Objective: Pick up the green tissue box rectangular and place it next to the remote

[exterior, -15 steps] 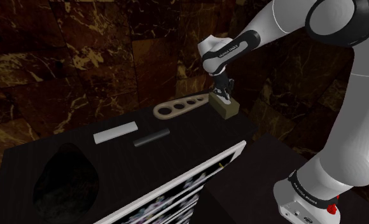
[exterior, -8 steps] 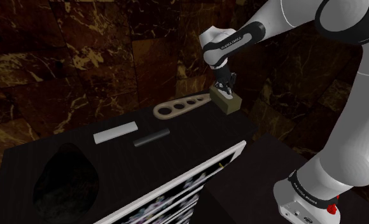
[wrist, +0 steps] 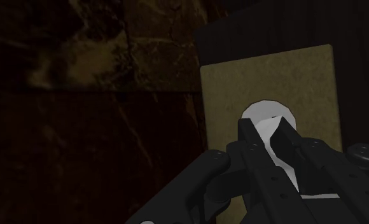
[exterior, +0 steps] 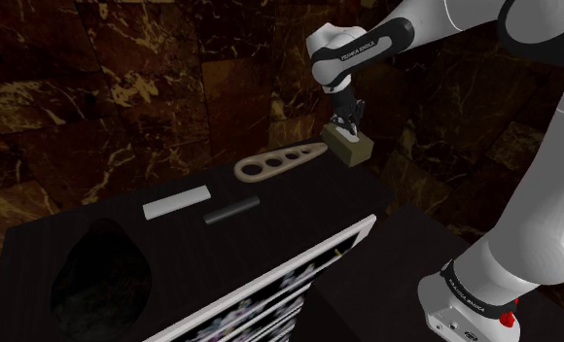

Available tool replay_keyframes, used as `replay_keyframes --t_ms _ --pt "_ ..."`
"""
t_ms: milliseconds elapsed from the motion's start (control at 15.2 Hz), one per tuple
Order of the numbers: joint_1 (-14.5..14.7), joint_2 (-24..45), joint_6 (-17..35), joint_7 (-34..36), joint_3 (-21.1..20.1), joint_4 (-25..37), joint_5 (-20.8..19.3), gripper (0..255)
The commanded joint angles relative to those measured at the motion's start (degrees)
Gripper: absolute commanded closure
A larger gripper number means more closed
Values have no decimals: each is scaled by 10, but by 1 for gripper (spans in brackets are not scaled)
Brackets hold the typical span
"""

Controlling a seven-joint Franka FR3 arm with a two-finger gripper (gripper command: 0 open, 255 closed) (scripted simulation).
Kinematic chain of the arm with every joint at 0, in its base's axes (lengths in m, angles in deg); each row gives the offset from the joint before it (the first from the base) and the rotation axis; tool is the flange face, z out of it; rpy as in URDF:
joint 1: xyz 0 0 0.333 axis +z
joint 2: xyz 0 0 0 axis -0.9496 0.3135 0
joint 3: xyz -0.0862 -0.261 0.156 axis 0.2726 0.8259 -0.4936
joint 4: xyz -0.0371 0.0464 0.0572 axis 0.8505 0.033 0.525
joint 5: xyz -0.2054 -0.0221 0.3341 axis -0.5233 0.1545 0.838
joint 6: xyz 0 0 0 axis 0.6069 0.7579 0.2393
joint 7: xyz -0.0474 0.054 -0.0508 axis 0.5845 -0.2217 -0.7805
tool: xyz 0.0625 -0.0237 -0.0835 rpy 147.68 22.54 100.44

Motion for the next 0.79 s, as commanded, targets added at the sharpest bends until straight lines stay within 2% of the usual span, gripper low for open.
replay_keyframes --t_ms 0,726 --pt "0 -9 -12 -5 0 4 1 255" --pt "3 -40 -80 -32 -2 46 7 255"
